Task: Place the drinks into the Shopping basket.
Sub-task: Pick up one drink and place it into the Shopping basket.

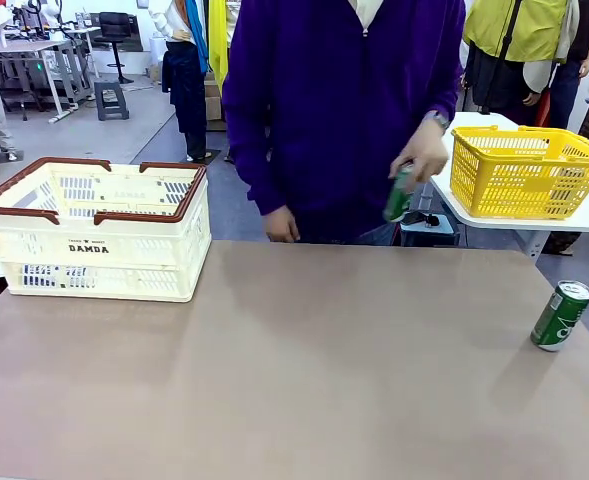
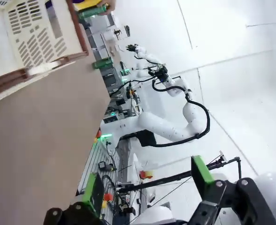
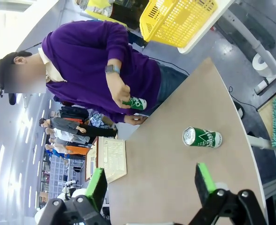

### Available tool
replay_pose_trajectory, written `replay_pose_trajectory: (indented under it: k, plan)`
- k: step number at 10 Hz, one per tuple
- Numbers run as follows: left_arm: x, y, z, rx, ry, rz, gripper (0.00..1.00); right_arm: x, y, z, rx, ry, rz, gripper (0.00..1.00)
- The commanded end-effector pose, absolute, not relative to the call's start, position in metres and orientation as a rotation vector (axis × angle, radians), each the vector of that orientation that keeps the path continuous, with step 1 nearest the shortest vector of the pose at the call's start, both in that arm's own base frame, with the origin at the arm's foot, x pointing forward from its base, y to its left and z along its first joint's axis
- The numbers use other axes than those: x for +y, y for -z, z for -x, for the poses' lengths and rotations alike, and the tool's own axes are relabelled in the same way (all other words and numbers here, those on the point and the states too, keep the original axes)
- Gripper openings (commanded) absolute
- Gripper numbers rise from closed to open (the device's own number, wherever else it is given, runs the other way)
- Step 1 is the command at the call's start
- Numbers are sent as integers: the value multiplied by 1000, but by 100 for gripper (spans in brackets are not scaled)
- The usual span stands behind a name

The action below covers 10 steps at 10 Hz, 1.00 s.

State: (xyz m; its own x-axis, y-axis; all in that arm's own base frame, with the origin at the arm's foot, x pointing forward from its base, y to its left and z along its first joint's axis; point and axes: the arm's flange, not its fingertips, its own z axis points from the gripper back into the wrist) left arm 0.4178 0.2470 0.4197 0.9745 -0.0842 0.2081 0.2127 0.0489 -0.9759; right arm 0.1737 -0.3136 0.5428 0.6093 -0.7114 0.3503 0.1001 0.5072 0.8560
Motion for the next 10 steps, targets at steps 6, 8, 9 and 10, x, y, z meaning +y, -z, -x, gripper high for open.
replay_pose_trajectory:
  k: [6, 8, 9, 10]
  plan:
    - [241, -453, -354, -196, 222, 1446, 100, -314, -541, -176, -808, 542, -914, 100]
    - [241, -453, -354, -196, 222, 1446, 100, -314, -541, -176, -808, 542, -914, 100]
    - [241, -453, -354, -196, 222, 1446, 100, -314, -543, -173, -775, 553, -915, 100]
    - [241, -453, -354, -196, 222, 1446, 100, -295, -578, -175, -760, 321, -617, 100]
